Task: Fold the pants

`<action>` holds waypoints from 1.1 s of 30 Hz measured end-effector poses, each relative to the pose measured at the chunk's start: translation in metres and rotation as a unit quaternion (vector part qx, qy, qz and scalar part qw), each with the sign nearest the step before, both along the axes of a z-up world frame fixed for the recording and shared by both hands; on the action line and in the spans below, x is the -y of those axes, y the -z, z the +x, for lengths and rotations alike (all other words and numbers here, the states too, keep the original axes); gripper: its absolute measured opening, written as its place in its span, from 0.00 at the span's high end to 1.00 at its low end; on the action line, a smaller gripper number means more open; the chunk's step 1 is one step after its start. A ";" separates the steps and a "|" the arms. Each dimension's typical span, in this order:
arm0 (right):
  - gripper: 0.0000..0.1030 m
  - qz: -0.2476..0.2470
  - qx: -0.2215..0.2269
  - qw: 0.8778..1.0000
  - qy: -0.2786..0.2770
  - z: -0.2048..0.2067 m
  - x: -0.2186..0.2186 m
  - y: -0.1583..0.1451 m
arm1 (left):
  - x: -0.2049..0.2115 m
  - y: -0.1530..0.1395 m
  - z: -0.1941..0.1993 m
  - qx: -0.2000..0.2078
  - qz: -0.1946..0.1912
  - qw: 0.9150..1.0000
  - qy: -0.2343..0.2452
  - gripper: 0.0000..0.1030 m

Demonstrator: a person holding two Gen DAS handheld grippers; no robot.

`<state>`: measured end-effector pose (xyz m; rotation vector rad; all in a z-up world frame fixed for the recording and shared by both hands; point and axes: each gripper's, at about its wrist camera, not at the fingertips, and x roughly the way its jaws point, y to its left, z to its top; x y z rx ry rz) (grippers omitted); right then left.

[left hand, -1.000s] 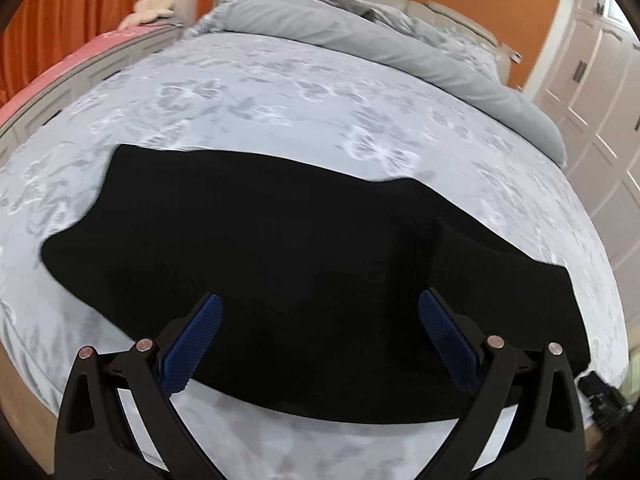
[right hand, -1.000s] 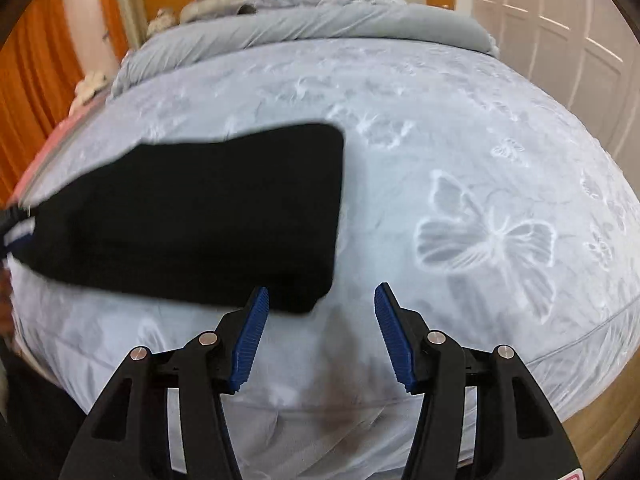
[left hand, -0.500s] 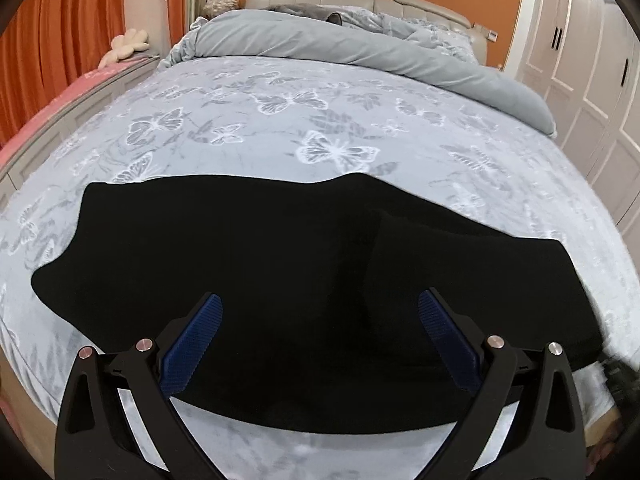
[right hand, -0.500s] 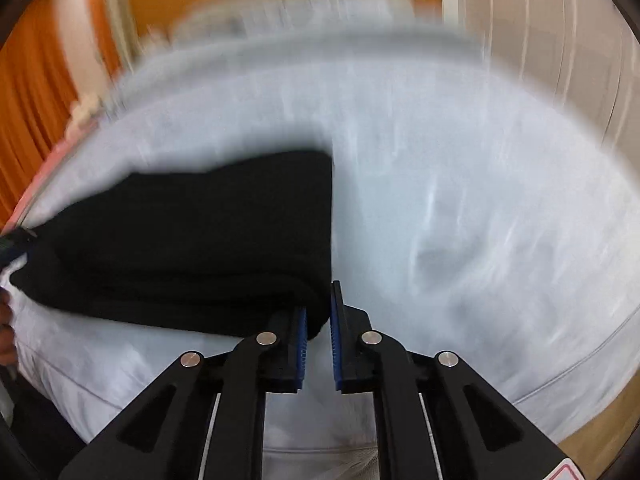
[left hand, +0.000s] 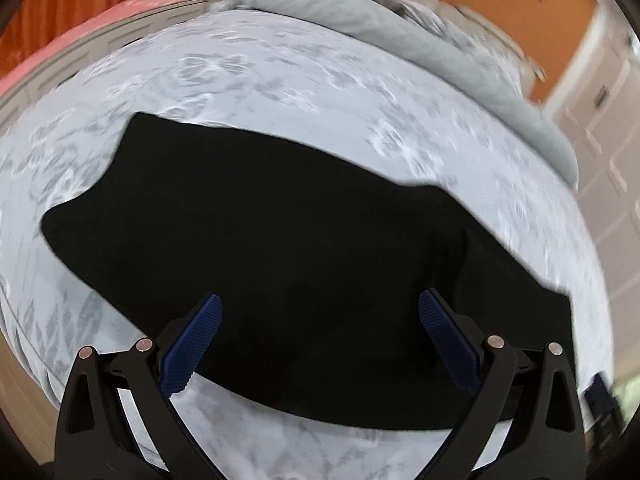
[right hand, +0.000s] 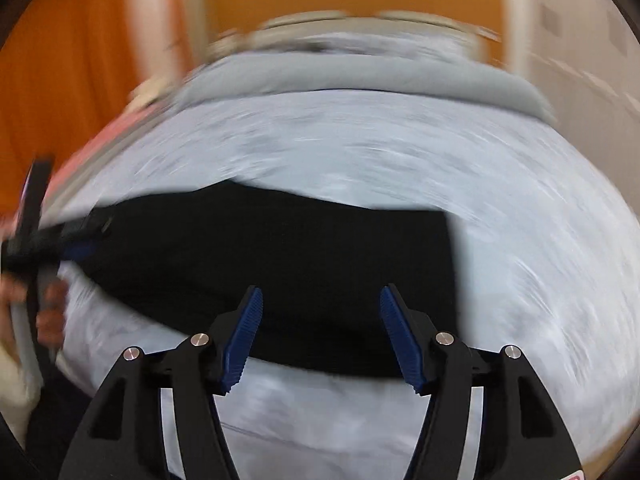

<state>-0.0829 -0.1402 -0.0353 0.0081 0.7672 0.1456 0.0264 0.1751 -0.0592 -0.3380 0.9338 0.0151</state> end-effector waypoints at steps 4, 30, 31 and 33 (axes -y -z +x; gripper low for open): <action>0.31 -0.067 -0.003 0.991 -0.116 0.033 -0.085 0.016 | -0.031 -0.011 -0.003 0.021 -0.038 0.998 -0.046 0.06; 0.90 0.054 0.062 0.996 -0.024 0.080 -0.048 -0.038 | -0.064 -0.013 -0.012 0.025 -0.071 0.995 -0.062 0.06; 0.90 0.068 0.083 0.994 -0.009 0.078 -0.032 -0.057 | -0.068 -0.014 -0.014 0.029 -0.074 0.995 -0.067 0.06; 0.90 0.071 0.139 0.988 0.018 0.066 -0.005 -0.103 | -0.076 -0.017 -0.014 0.036 -0.081 0.993 -0.080 0.06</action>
